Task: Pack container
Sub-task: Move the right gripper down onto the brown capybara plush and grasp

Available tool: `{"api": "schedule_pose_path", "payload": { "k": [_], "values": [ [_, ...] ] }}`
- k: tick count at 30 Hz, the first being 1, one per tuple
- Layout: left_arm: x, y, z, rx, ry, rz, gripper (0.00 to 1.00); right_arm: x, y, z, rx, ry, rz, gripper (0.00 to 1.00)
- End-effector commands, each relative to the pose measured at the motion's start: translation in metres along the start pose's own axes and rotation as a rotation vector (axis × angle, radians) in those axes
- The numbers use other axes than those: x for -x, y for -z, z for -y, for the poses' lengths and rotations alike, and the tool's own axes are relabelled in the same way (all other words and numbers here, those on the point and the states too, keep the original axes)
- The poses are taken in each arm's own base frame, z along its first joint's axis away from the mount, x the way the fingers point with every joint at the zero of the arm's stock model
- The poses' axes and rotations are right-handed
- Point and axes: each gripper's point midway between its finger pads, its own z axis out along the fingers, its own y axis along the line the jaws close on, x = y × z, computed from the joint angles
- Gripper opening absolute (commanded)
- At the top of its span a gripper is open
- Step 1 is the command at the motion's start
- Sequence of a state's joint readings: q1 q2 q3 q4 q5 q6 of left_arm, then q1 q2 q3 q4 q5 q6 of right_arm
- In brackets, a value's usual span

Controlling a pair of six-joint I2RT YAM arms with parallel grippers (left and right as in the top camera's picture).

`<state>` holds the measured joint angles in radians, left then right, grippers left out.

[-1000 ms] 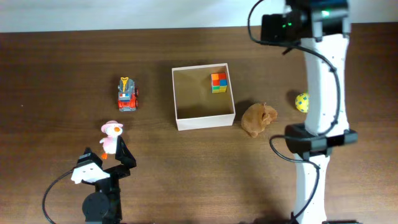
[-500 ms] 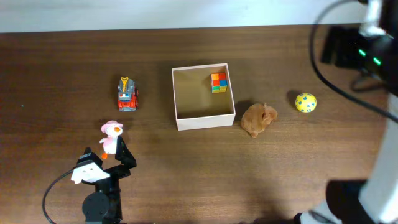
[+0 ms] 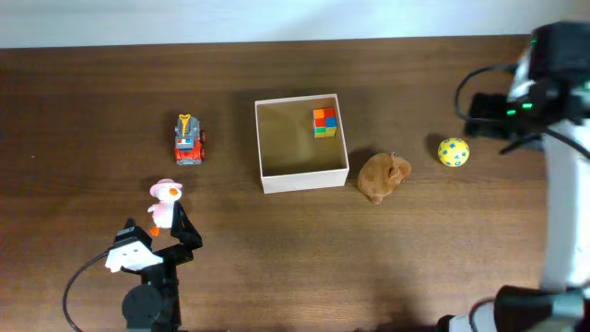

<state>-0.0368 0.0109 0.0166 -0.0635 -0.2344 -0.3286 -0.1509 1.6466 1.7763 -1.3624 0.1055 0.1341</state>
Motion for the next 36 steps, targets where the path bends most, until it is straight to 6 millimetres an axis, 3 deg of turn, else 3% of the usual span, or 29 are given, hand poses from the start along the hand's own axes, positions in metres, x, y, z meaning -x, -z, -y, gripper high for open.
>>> {"api": "schedule_pose_path", "payload": {
  "k": [1, 6, 9, 17, 26, 31, 36],
  "values": [
    [-0.002, 0.0, 0.001, -0.008, -0.016, -0.003, 0.99, -0.015, -0.028, -0.022, 0.097, -0.002, -0.046, 0.99],
    [-0.002, 0.0, 0.001, -0.008, -0.016, -0.003, 0.99, -0.027, -0.074, -0.047, 0.194, -0.089, -0.063, 0.99],
    [-0.002, 0.0, 0.001, -0.008, -0.016, -0.003, 0.99, -0.031, -0.092, -0.062, 0.21, -0.078, -0.046, 0.99],
    [-0.002, 0.0, 0.001, -0.008, -0.016, -0.003, 0.99, -0.039, -0.099, -0.107, 0.229, -0.212, -0.052, 1.0],
    [-0.002, 0.0, 0.001, -0.008, -0.016, -0.003, 0.99, -0.057, -0.105, -0.143, 0.232, -0.337, -0.116, 0.98],
    [-0.002, 0.0, 0.001, -0.008, -0.016, -0.003, 0.99, -0.071, -0.123, -0.157, 0.19, -0.422, -0.177, 0.99],
    [-0.002, 0.0, 0.001, -0.008, -0.016, -0.003, 0.99, -0.077, -0.136, -0.158, 0.158, -0.456, -0.208, 1.0]
  ]
}}
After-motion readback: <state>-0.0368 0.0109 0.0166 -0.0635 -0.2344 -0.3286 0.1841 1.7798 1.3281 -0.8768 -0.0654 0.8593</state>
